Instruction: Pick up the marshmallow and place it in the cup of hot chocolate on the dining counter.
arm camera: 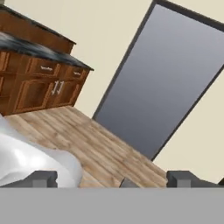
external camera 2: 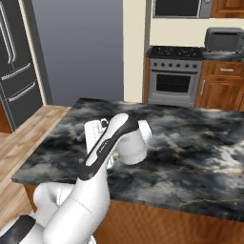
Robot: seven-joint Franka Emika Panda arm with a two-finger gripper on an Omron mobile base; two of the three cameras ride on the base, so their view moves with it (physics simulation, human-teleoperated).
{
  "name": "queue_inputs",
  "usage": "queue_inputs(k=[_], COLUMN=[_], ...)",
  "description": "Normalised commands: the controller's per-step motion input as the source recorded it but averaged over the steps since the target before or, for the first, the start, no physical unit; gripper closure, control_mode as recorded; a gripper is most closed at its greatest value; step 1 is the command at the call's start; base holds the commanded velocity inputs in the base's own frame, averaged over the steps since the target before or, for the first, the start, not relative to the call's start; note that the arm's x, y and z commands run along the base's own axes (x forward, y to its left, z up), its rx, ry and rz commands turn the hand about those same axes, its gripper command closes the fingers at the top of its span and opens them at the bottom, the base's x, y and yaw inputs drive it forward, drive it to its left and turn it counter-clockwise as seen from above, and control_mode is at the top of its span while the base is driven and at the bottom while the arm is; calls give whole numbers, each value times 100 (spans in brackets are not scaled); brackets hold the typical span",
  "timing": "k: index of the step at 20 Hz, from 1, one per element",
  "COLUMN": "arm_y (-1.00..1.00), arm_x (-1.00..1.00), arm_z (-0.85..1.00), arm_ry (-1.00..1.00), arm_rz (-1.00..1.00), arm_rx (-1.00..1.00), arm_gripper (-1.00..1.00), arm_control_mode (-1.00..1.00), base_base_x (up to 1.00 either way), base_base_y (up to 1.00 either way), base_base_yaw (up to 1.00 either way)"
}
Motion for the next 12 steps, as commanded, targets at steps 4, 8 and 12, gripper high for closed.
queue_inputs(k=[4, 8, 12], arm_y=[15, 26, 27], arm_x=[-26, -3, -23], arm_z=[89, 89, 90], arm_ry=[-29, -21, -30], arm_rz=[0, 0, 0], arm_rx=[-3, -4, -7], arm_gripper=[-100, -100, -100], arm_control_mode=[-100, -100, -100], base_base_x=[0, 0, 0], base_base_y=[0, 0, 0], base_base_yaw=[0, 0, 0])
